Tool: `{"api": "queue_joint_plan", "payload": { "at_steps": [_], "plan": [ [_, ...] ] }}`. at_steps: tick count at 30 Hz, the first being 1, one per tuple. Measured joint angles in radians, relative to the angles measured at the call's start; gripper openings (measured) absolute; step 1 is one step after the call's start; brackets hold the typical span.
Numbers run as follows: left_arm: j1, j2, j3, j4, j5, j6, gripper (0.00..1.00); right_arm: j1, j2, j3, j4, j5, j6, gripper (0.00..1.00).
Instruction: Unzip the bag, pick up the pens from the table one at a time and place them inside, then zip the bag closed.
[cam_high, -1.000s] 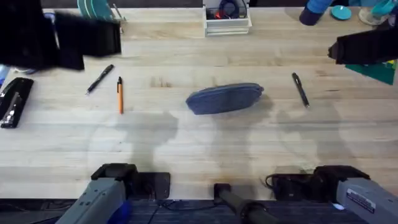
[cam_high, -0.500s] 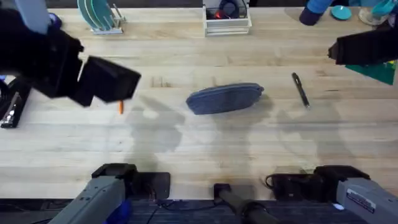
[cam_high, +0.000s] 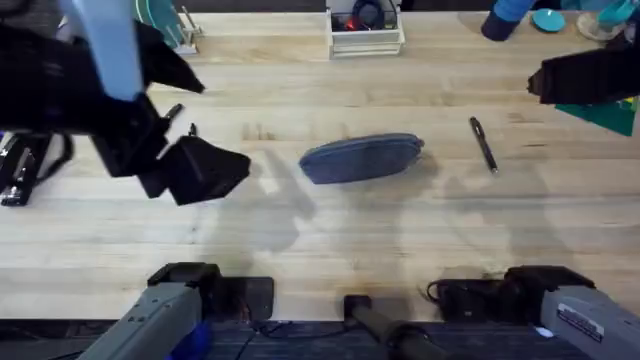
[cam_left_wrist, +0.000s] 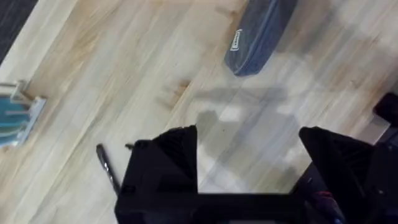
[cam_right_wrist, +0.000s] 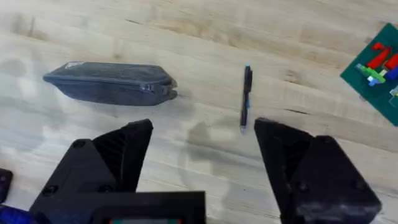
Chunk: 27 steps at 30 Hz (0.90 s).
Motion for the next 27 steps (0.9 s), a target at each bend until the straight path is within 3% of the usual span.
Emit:
{"api": "queue_joint_plan", "payload": {
  "at_steps": [6, 15, 27],
  "plan": [
    [0.000, 0.002, -0.101, 0.075, 0.082, 0.100, 0.993, 0.000, 0.000, 0.000, -0.003, 0.000, 0.000, 0.996],
    [0.000, 0.002, -0.264, 0.251, 0.124, 0.151, 0.993, 0.000, 0.000, 0.000, -0.023, 0.000, 0.000, 0.995],
    [0.000, 0.005, -0.426, 0.325, 0.235, 0.252, 0.992, 0.000, 0.000, 0.000, -0.023, 0.000, 0.000, 0.996]
  ]
}}
